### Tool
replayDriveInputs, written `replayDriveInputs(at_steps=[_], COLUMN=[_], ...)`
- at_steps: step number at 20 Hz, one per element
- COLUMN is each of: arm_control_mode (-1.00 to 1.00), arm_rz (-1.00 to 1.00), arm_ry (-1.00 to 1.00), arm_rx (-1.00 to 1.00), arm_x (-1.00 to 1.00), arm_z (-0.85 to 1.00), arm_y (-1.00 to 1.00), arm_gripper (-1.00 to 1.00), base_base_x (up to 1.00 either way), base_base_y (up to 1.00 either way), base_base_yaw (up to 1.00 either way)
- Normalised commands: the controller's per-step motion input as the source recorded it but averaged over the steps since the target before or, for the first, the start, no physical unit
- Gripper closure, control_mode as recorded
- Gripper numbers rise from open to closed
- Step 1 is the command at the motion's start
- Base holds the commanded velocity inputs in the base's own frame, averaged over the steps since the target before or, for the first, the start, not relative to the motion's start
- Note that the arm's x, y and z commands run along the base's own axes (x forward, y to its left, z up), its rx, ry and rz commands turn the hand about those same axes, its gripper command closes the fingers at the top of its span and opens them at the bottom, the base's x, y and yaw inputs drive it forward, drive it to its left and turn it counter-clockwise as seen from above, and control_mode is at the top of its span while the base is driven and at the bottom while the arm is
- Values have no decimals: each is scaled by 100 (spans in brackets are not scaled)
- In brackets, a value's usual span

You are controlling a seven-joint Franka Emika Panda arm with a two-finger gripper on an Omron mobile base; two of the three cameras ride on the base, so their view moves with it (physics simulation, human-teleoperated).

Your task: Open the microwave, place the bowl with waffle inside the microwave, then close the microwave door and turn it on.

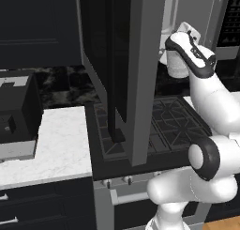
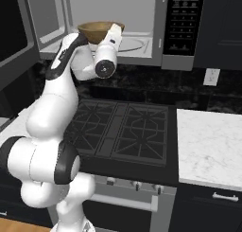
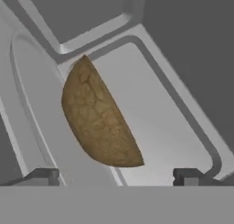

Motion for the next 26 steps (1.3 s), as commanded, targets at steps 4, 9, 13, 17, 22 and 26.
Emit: replayDriveInputs(at_steps=[4, 9, 13, 17, 22, 26], arm_control_mode=[-100, -100, -100, -100, -100, -100], arm_rz=[5, 8, 1, 0, 0, 0], arm_ry=[0, 0, 0, 2, 7, 14], arm_rx=[-54, -56, -60, -60, -69, -78], arm_x=[-100, -100, -100, -100, -88, -49], arm_z=[65, 73, 26, 0, 0, -12], arm_y=[-14, -2, -9, -20, -4, 0], arm_gripper=[-100, -100, -100, -100, -100, -100], base_base_x=[0, 0, 0, 0, 0, 0], base_base_y=[0, 0, 0, 0, 0, 0], base_base_yaw=[0, 0, 0, 0, 0, 0])
